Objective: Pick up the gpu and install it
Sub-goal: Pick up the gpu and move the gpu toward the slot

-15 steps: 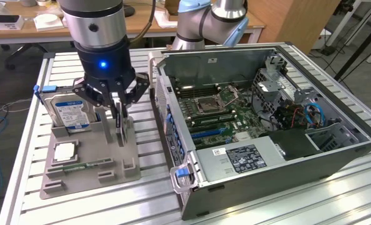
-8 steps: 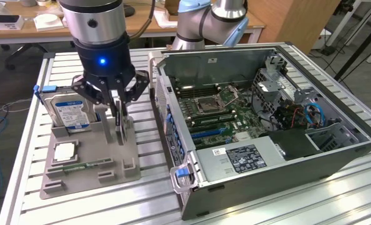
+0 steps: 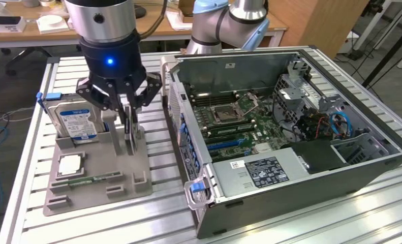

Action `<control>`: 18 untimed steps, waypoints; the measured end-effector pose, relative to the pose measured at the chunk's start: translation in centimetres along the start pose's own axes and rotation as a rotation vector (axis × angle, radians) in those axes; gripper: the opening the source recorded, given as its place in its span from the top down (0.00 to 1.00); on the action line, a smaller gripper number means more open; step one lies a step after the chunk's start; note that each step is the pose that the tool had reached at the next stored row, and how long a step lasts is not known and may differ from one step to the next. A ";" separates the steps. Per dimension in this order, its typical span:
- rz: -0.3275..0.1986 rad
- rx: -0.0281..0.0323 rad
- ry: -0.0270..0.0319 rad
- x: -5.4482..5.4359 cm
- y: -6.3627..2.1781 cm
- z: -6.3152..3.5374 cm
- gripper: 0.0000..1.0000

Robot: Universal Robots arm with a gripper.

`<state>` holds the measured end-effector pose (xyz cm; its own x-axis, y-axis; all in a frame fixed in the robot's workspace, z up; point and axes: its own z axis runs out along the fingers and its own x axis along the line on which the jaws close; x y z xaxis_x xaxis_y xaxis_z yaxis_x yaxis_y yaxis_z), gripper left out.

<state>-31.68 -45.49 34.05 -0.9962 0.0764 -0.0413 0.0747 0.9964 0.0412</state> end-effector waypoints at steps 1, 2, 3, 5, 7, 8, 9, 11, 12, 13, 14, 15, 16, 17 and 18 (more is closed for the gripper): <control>0.000 0.0000 0.0000 0.0 0.00 -0.09 0.74; 0.000 0.0000 -0.0001 0.0 0.01 -0.19 0.74; 0.000 0.0000 0.0000 0.0 0.01 -0.29 0.74; 0.000 0.0000 0.0000 0.0 0.02 -0.49 0.74; 0.000 0.0000 0.0000 0.0 0.03 -0.68 0.74; 0.000 0.0000 0.0000 0.0 0.03 -0.78 0.74; 0.000 0.0000 -0.0001 0.0 0.04 -0.87 0.74; 0.000 0.0000 0.0000 0.0 0.04 -1.06 0.74; 0.000 0.0000 0.0000 0.0 0.05 -1.15 0.74; 0.000 -0.0001 0.0000 -0.1 0.05 -1.24 0.74; 0.000 -0.0001 0.0000 -0.1 0.05 -1.32 0.74; 0.000 0.0000 -0.0001 -0.1 0.06 -1.41 0.74; 0.000 0.0001 -0.0001 -0.1 0.06 -1.51 0.74; 0.000 0.0001 -0.0001 -0.1 0.07 -1.60 0.74; 0.000 0.0000 0.0000 -0.1 0.07 -1.69 0.74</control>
<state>-31.68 -45.49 35.75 -0.9962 0.0764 -0.0413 0.0747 0.9964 0.0412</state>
